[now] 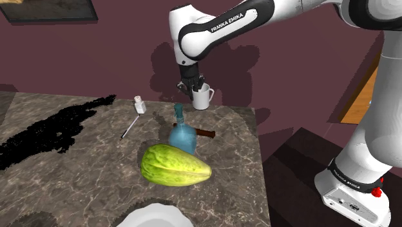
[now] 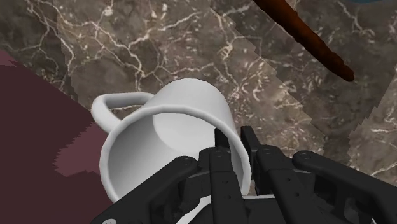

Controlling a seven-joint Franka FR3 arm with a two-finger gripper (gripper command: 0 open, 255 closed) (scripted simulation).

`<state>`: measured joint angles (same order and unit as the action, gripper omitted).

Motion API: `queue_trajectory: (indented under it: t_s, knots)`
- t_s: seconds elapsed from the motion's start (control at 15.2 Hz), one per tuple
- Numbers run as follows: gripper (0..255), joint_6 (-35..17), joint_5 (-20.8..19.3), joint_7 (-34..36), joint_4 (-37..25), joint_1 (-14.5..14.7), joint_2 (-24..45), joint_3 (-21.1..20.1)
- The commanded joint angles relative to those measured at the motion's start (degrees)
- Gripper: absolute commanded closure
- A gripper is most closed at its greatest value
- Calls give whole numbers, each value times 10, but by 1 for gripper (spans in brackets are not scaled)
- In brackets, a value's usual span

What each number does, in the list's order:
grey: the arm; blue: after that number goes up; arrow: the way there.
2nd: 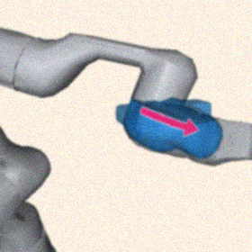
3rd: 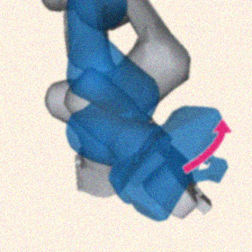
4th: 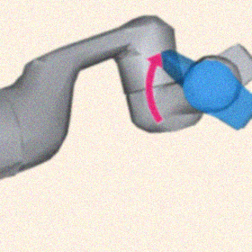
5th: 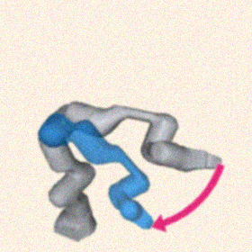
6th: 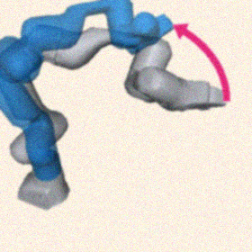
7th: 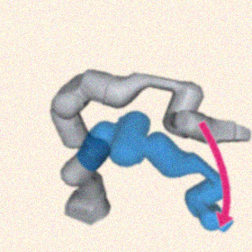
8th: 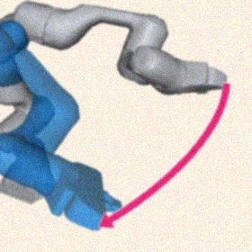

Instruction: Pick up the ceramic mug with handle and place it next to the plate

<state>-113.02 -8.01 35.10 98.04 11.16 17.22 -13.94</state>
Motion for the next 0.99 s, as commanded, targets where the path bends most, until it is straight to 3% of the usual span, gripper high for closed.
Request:
queue_trajectory:
  t_s: [0.0,0.92]
  knots:
    - [255,14,2,-2,-8,-1,-6,-1]
    - [255,115,9,-12,-94,1,-22,-3]
